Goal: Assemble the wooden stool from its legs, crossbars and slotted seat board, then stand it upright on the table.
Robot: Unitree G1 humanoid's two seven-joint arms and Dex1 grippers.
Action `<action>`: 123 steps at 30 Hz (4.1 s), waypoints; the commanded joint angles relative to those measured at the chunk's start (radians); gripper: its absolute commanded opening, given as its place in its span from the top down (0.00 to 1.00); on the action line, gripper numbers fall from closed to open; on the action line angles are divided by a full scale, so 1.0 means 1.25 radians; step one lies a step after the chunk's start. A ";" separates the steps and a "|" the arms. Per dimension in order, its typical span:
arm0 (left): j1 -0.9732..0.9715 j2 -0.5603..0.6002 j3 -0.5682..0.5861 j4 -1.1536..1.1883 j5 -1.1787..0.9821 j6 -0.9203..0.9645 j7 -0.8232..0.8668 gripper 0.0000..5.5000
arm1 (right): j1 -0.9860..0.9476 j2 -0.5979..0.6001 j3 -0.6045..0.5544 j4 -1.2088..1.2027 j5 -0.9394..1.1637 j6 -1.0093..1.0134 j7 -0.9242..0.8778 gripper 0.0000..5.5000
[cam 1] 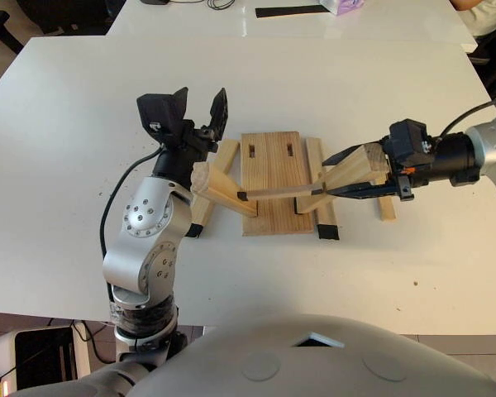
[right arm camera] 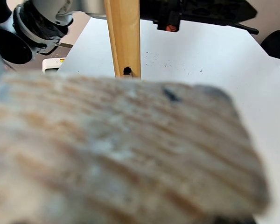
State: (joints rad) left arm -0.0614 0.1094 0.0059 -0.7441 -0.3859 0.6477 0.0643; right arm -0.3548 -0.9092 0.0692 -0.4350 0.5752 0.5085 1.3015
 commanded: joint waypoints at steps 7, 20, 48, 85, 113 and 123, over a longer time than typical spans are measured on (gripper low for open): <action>-0.009 -0.001 0.047 0.025 -0.009 -0.008 -0.011 0.38 | 0.072 0.000 -0.031 -0.020 -0.043 -0.082 -0.034 0.64; -0.027 -0.018 -0.011 0.013 0.031 -0.009 -0.008 0.38 | -0.002 0.008 0.017 -0.077 -0.023 0.021 -0.110 0.64; -0.298 0.003 0.250 -0.123 -0.053 0.086 0.108 0.38 | -0.119 0.105 0.031 -0.131 0.051 0.383 -0.340 0.64; 0.059 0.053 -0.334 -0.156 0.004 0.295 0.169 0.78 | -0.187 0.049 0.116 -0.139 0.005 0.326 -0.256 0.64; -0.298 -0.031 0.163 -0.241 -0.373 0.059 0.176 1.00 | -0.199 0.042 0.119 -0.087 -0.009 0.396 -0.281 0.64; 0.233 0.243 0.504 -0.044 -0.463 0.054 0.014 1.00 | -0.174 0.027 0.087 -0.095 0.009 0.391 -0.274 0.64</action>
State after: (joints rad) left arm -0.0680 0.3792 0.6400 -0.9230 -1.1126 0.6886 0.2335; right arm -0.5680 -0.8401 0.1778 -0.5724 0.5901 1.0003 0.9383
